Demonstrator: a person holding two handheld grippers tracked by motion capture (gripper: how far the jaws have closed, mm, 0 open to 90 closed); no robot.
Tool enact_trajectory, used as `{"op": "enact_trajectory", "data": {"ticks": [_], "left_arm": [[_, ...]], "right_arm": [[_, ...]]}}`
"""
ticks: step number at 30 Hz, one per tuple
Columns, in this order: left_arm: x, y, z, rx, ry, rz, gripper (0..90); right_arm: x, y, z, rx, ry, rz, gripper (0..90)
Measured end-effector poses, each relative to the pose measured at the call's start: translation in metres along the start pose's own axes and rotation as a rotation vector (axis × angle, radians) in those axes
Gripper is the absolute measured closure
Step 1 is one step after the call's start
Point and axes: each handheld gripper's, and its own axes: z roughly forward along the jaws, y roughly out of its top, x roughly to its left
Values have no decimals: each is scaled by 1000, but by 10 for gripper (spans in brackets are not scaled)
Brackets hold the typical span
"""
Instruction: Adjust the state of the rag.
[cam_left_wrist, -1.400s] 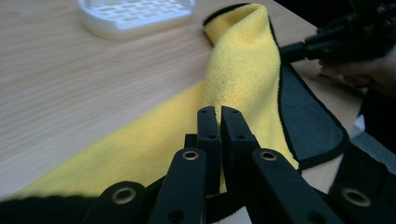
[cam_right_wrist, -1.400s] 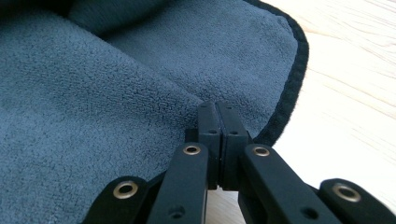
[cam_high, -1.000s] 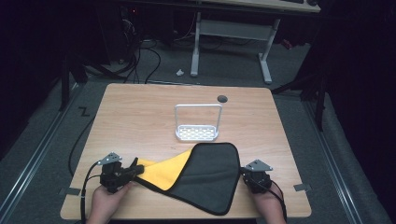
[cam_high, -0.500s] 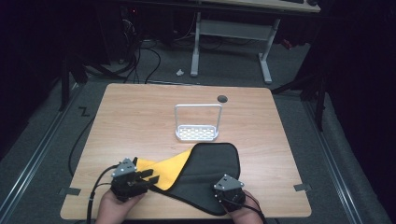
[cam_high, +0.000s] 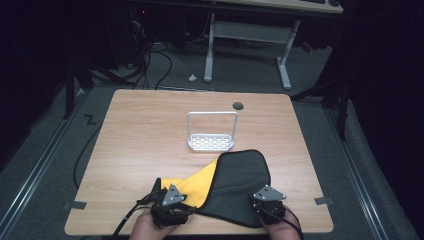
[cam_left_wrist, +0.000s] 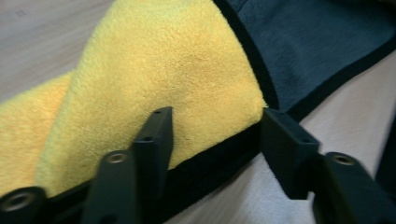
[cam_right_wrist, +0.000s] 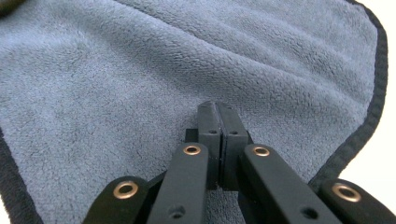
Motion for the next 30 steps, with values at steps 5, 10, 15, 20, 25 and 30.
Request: {"op": "enact_trajectory", "data": {"ticks": [5, 10, 15, 20, 25, 30], "left_arm": [[8, -1, -3, -5, -16, -43, 814], [18, 6, -22, -51, -95, -117, 840], [59, 23, -55, -187, -77, -231, 840], [121, 27, -40, -165, 22, -342, 838], [158, 22, -13, -125, 81, -432, 797], [163, 16, -28, -167, 94, -459, 652]], "right_arm": [[-2, 0, 0, -1, 8, 1, 900], [-3, 0, 0, 5, 5, 3, 900], [-9, -2, -1, 6, 5, 16, 900], [-11, -3, -2, 13, 3, 18, 900], [-17, -6, -5, 18, 3, 37, 900], [-25, -10, -7, 16, -1, 69, 900]]}}
